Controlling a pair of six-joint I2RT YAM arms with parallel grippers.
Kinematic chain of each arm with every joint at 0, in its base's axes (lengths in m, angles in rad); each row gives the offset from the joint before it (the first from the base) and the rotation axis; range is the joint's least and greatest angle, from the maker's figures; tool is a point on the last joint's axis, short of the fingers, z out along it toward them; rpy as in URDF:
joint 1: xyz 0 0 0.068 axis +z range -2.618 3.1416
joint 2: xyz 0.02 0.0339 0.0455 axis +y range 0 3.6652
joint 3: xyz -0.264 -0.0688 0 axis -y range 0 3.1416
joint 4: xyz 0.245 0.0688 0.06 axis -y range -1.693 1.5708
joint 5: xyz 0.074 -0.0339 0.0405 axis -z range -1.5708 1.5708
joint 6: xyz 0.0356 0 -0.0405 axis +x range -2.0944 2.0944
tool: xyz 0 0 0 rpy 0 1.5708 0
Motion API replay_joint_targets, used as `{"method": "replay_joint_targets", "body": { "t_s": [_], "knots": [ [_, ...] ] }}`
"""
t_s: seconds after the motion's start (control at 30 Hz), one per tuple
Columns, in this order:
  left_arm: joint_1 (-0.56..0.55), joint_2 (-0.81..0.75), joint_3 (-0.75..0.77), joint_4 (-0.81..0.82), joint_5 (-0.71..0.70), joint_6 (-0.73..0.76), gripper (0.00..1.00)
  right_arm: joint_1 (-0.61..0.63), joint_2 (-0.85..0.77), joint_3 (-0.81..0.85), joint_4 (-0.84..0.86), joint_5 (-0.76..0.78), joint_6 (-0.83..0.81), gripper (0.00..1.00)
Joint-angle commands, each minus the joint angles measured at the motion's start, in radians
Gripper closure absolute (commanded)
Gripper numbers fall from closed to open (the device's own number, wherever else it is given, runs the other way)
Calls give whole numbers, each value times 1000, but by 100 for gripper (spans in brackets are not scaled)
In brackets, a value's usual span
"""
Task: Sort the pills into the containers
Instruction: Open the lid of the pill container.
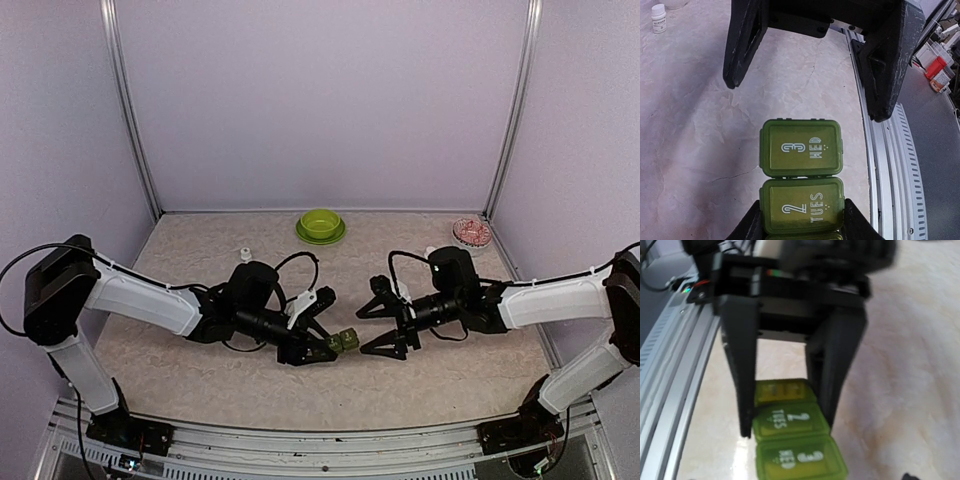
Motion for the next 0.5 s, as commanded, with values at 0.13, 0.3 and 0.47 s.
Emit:
{"method": "replay_joint_targets", "body": {
  "t_s": [0.13,0.3,0.47],
  "knots": [
    [-11,-48,-7,-9,67,46,64,59,-35,28,-56,-80,-265,14],
    [-11,-60,-11,-6,88,46,64,98,11,96,-164,-12,-314,16],
    [-12,-73,-14,-13,96,52,64,119,36,113,-166,26,-319,20]
  ]
}}
